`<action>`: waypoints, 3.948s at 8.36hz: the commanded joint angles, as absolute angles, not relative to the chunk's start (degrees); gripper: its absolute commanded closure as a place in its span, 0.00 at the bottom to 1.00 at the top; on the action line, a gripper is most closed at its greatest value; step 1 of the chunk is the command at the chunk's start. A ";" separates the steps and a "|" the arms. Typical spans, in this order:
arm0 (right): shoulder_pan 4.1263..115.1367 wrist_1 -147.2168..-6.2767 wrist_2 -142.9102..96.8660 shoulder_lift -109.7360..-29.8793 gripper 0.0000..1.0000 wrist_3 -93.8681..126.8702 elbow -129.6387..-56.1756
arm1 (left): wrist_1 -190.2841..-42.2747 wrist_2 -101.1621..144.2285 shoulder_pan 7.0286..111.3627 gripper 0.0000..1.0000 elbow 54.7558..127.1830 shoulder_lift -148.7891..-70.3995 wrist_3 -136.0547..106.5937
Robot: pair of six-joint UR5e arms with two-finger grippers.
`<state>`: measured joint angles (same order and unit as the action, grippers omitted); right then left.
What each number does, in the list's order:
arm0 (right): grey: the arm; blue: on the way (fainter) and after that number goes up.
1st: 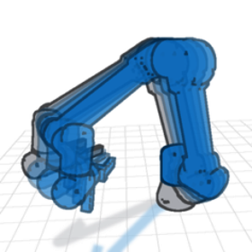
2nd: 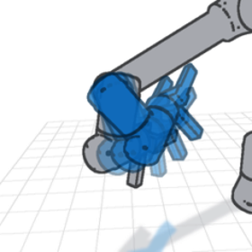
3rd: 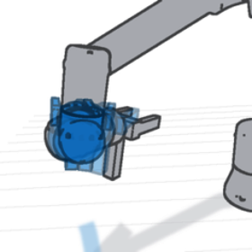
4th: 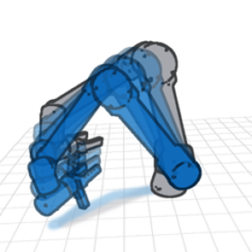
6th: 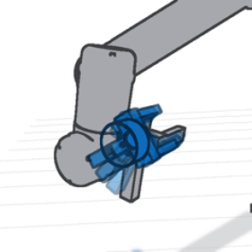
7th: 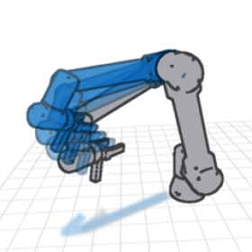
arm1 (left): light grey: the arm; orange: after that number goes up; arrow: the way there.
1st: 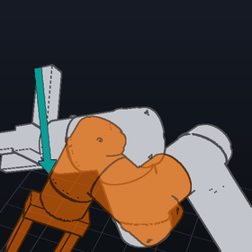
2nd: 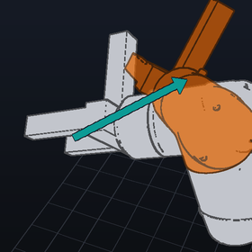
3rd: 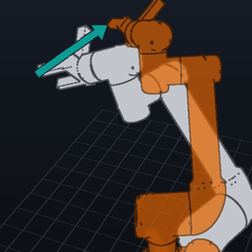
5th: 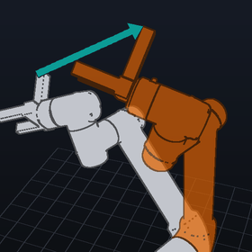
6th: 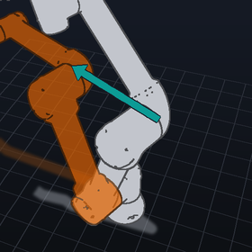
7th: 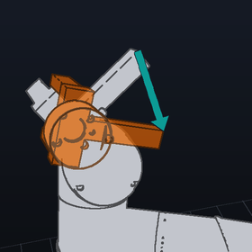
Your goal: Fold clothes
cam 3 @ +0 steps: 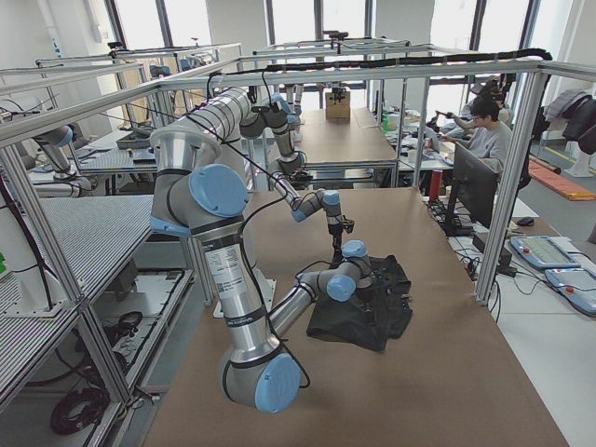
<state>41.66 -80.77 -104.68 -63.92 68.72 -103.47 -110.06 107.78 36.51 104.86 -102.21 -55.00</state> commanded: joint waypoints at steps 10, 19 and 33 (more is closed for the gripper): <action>41.66 -80.68 -104.68 -65.39 0.06 68.73 -103.45 | -120.32 105.47 52.64 1.00 42.10 -149.24 -40.89; 32.53 -64.64 -89.94 -67.15 0.11 95.15 -97.59 | -122.70 110.48 58.62 0.00 50.89 -141.77 -33.40; 29.62 -59.24 -88.07 -65.48 1.00 104.50 -93.86 | -122.87 110.48 57.83 0.00 51.06 -140.98 -34.01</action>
<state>29.62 -59.18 -88.08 -65.23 104.30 -92.54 -122.87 110.48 57.84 51.01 -140.92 -33.93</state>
